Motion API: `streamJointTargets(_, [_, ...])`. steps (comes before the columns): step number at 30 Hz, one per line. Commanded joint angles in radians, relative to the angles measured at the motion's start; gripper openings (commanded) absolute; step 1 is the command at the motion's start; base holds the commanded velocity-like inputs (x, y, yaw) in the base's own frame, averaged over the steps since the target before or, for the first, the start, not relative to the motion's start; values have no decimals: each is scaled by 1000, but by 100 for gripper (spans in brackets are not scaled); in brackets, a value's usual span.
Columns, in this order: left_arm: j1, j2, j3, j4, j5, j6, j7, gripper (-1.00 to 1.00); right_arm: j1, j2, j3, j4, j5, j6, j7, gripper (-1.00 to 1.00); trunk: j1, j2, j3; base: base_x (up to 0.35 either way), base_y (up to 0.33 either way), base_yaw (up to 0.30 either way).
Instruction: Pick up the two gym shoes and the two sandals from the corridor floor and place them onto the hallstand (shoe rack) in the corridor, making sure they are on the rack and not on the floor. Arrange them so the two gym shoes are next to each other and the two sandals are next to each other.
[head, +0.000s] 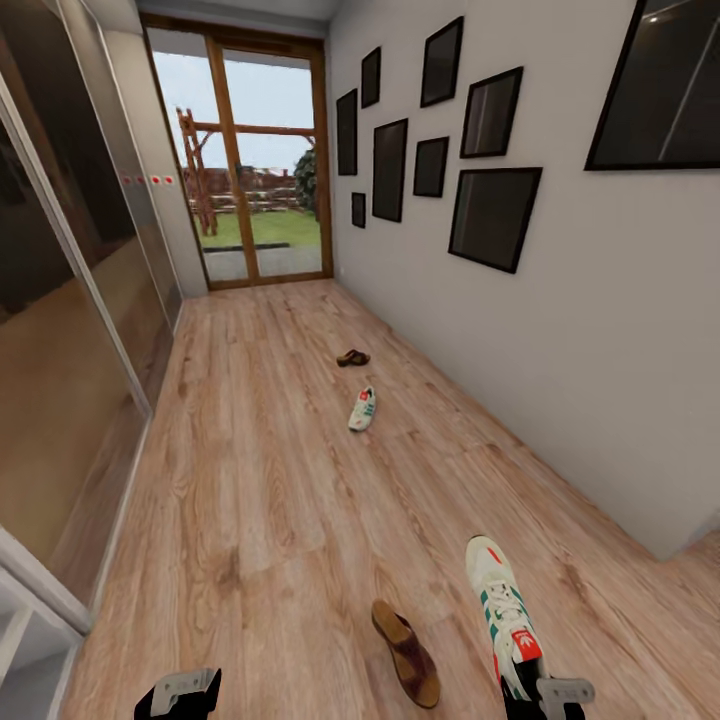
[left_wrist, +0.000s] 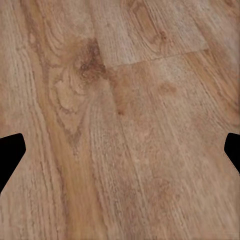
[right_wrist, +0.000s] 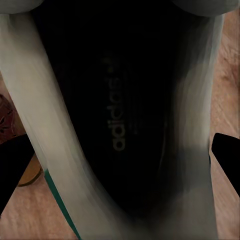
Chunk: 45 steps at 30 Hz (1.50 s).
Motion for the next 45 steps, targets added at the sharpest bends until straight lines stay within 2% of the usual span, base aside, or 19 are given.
streamJointTargets(1, [-1, -1, 6, 1, 4, -2, -10, 100, -1, 0, -3, 1, 6, -3, 0, -100, 0, 0, -1, 131, 65, -49])
streamJointTargets(36, [-1, -1, 7, 1, 4, -2, -9, 100, 0, 0, -1, 2, 7, -3, 0, -100, 0, 0, 0, 150, 98, -4])
streamJointTargets(45, [-1, -1, 7, 1, 4, -2, -10, 100, -1, 0, -2, 2, 7, -3, 0, -100, 0, 0, 0, 11, 8, -167])
